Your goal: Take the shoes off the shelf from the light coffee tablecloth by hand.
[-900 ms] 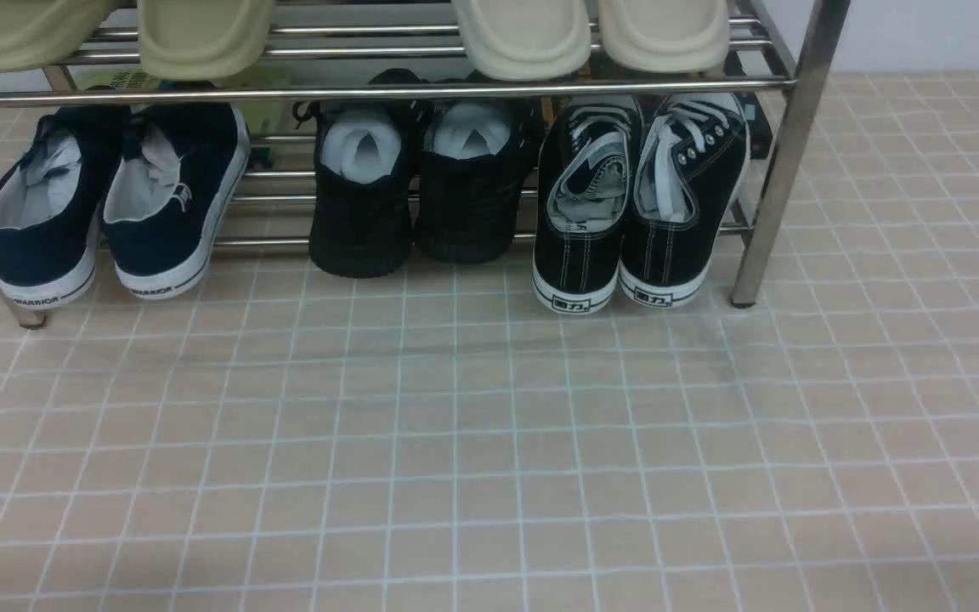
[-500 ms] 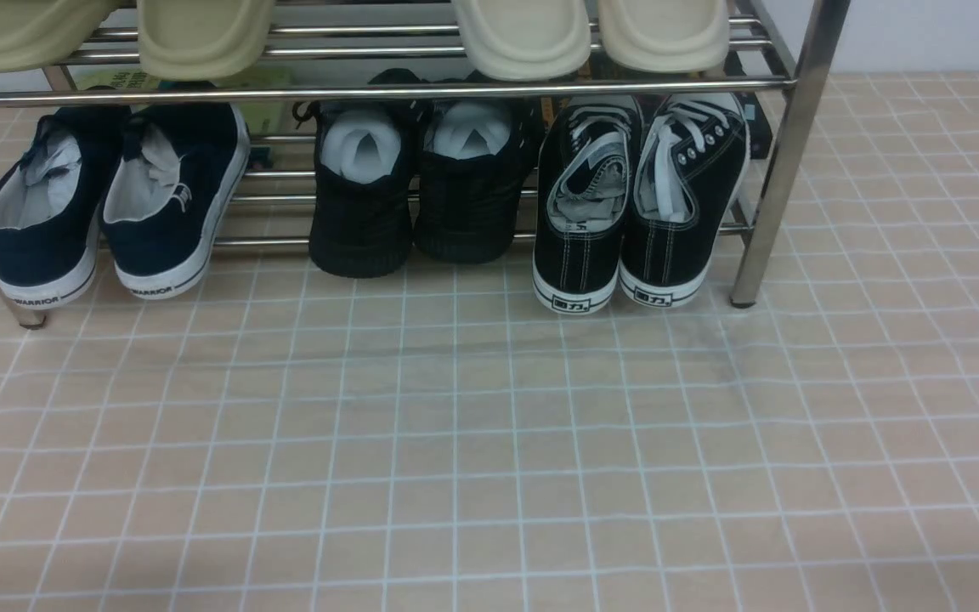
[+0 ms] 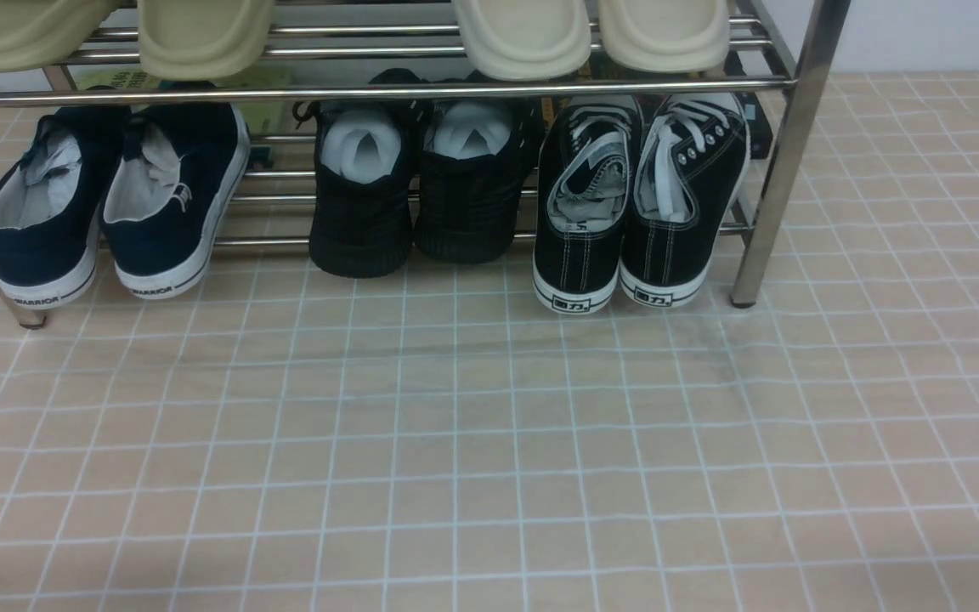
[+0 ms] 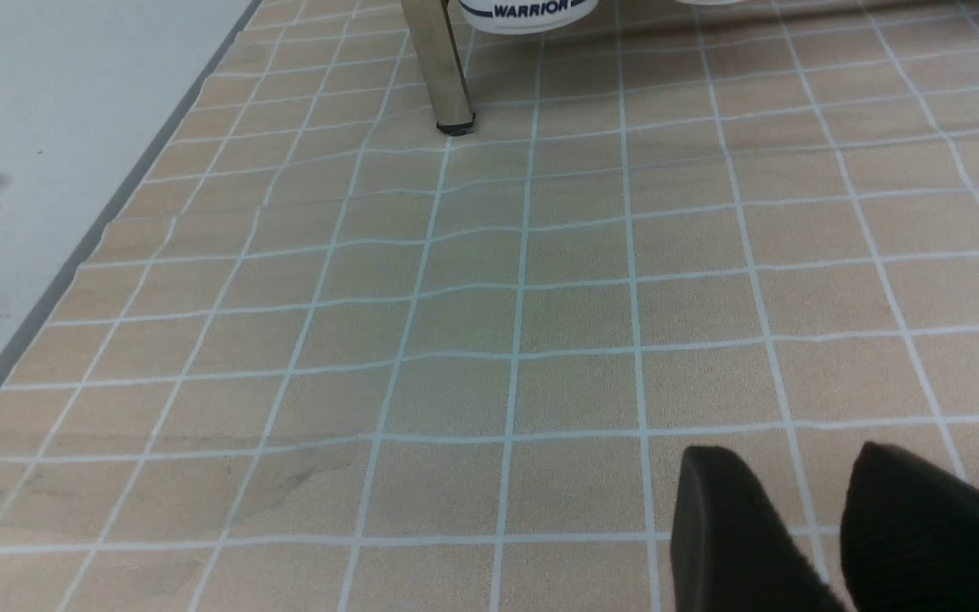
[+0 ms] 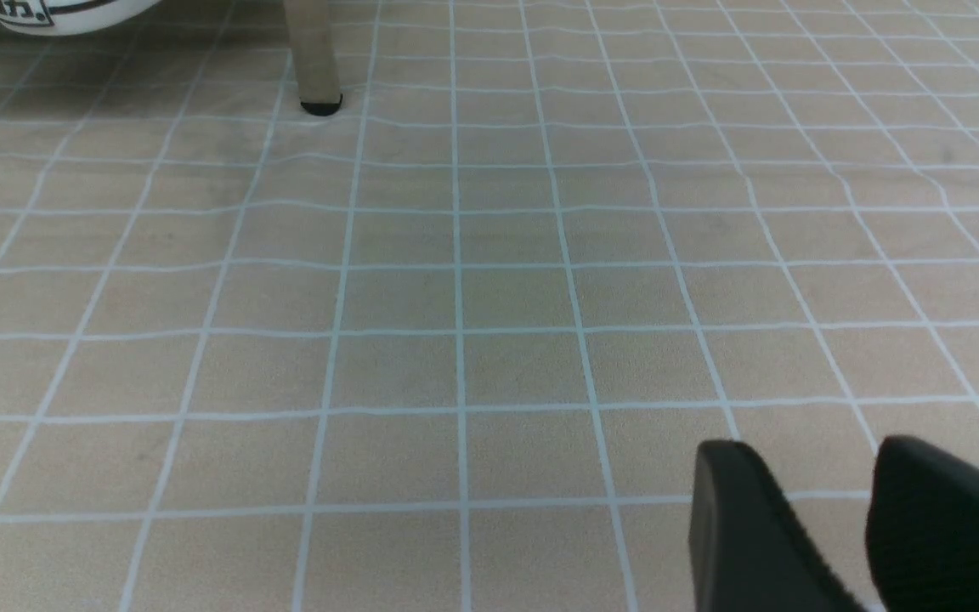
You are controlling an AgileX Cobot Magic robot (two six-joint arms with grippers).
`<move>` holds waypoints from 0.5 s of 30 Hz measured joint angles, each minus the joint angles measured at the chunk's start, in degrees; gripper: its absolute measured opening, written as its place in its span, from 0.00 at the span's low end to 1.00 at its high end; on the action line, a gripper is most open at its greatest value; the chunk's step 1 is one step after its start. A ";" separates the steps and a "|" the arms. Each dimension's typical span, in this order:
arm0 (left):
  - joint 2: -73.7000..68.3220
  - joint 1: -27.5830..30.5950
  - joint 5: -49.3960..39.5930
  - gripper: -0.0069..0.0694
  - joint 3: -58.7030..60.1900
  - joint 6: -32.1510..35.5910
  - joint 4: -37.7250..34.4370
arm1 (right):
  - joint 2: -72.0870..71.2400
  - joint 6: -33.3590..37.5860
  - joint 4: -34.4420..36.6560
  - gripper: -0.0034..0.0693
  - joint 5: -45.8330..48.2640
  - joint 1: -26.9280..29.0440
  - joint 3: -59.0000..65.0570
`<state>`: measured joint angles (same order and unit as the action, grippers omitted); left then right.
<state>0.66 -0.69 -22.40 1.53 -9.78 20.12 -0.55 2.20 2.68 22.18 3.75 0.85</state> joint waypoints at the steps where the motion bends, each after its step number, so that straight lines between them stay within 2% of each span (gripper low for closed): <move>1: 0.00 0.00 0.00 0.40 0.00 0.00 0.00 | 0.00 0.00 0.00 0.38 0.00 0.00 0.00; 6: 0.00 0.00 0.00 0.40 0.00 0.00 0.00 | 0.00 0.00 -0.37 0.38 0.00 0.00 0.00; 12: 0.00 0.00 0.00 0.40 0.00 0.00 0.00 | 0.00 -0.07 -7.77 0.38 -0.07 0.00 0.00; 14: 0.00 0.00 0.00 0.40 0.00 0.00 0.00 | 0.00 -1.62 -7.59 0.38 -0.68 0.00 0.00; 15: 0.00 0.00 0.00 0.40 0.00 0.00 0.00 | 0.00 -4.36 -4.71 0.38 -1.81 0.00 0.21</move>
<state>0.66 -0.69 -22.40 1.53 -9.78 20.12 -0.55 -2.16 -2.04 20.37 3.75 1.05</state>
